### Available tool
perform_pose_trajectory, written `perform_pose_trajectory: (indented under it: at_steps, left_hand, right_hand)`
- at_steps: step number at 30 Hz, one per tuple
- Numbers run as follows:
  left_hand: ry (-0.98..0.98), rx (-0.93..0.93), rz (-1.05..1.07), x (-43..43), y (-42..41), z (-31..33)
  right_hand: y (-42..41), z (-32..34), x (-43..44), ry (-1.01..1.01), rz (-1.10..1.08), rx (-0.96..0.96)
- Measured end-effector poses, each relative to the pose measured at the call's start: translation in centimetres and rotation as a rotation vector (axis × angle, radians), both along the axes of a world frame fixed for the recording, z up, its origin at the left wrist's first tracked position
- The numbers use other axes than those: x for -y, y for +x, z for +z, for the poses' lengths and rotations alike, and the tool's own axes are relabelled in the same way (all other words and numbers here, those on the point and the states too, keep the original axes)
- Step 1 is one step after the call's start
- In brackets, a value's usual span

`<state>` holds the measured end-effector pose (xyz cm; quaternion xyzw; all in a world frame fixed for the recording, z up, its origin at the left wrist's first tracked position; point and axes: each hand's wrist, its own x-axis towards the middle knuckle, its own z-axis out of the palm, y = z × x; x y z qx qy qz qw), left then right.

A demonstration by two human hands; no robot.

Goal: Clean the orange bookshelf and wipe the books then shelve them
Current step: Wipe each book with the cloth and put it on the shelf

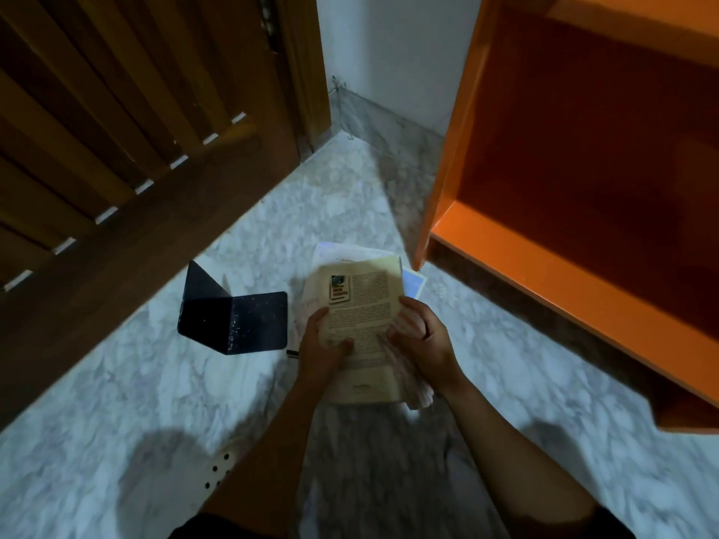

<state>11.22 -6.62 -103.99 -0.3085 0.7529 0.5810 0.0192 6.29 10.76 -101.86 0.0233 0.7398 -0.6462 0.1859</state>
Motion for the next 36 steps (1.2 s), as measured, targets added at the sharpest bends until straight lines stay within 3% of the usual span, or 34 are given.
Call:
perform_pose_trajectory:
  at_steps: [4,8,15,22,27,36]
  left_hand:
    - [0.013,-0.062,0.022,-1.2,-0.1,2.4]
    - [-0.081,-0.162,-0.037,-1.8,-0.9,6.6]
    - [0.035,-0.417,-0.052,-3.0,-0.6,15.0]
    - [0.242,-0.658,-0.116,-4.8,0.8,27.5]
    - [0.149,-0.856,-0.264,-5.8,1.8,37.3]
    - [0.213,-1.001,-0.492,-9.0,3.6,44.9]
  right_hand:
    - [0.2,3.1,-0.5,-0.096,0.012,-0.054]
    - [0.0,6.8,-1.1,-0.045,0.017,-0.179]
    - [0.8,15.3,-2.6,-0.012,-0.013,-0.406]
    - [2.8,25.8,-4.8,-0.216,-0.192,-0.565]
    - [4.4,33.1,-7.3,-0.499,-0.246,-0.628]
    - [6.9,40.5,-10.7,-0.667,-0.165,-0.701]
